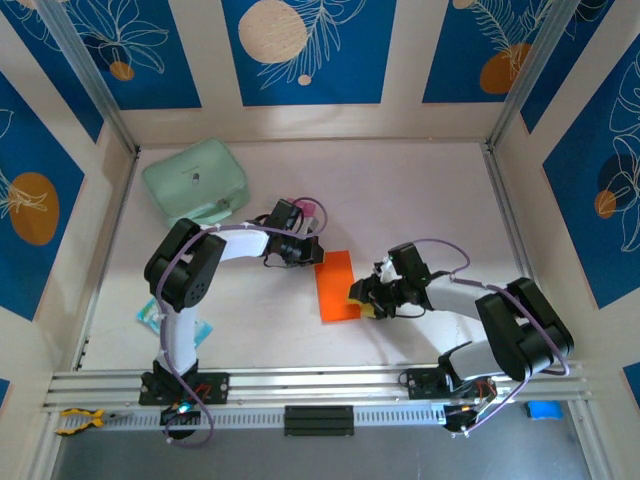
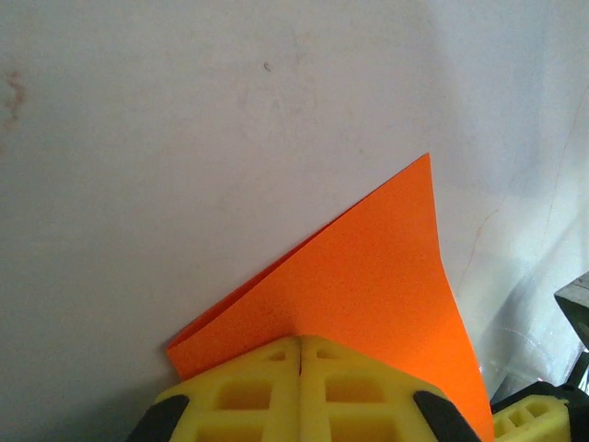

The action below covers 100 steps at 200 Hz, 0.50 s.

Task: Fold a paper plane with a square sheet of paper (pick it up from the middle)
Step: Fold the triangle a second time at the center of the table.

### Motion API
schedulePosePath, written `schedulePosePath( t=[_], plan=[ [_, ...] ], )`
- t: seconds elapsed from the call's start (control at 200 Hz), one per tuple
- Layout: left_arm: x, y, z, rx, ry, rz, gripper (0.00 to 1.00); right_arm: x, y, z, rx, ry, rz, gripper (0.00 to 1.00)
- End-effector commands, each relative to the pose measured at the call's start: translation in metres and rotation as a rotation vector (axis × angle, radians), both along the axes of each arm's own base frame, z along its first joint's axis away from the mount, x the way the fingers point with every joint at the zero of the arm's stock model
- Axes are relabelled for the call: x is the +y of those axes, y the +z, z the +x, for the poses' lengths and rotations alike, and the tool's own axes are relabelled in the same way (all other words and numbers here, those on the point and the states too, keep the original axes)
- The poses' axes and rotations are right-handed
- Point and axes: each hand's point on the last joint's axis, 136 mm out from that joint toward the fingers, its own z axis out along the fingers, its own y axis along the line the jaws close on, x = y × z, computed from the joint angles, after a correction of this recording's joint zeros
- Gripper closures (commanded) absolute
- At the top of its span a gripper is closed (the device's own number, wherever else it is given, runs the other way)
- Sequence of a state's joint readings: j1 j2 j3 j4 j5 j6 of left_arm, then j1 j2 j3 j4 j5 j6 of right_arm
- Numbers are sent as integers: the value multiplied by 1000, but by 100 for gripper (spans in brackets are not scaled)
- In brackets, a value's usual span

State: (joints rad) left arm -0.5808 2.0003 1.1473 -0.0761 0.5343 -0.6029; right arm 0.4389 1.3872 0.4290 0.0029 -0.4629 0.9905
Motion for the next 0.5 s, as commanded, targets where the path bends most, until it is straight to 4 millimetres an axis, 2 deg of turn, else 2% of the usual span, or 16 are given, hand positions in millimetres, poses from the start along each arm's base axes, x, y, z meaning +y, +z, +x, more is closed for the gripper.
schedulePosePath(
  t=[0.0,0.31,0.495],
  plan=[
    [8,-14,-7,43,6,54,97,-4,-4,-9,35,-11,-27,52],
    [3,-10,-7,38,-13,20,96,9,14,15,-68,13,22,55],
    [-1,-6,-7,32,-29,0,96,12,13,30,-75,22,32,56]
  ],
)
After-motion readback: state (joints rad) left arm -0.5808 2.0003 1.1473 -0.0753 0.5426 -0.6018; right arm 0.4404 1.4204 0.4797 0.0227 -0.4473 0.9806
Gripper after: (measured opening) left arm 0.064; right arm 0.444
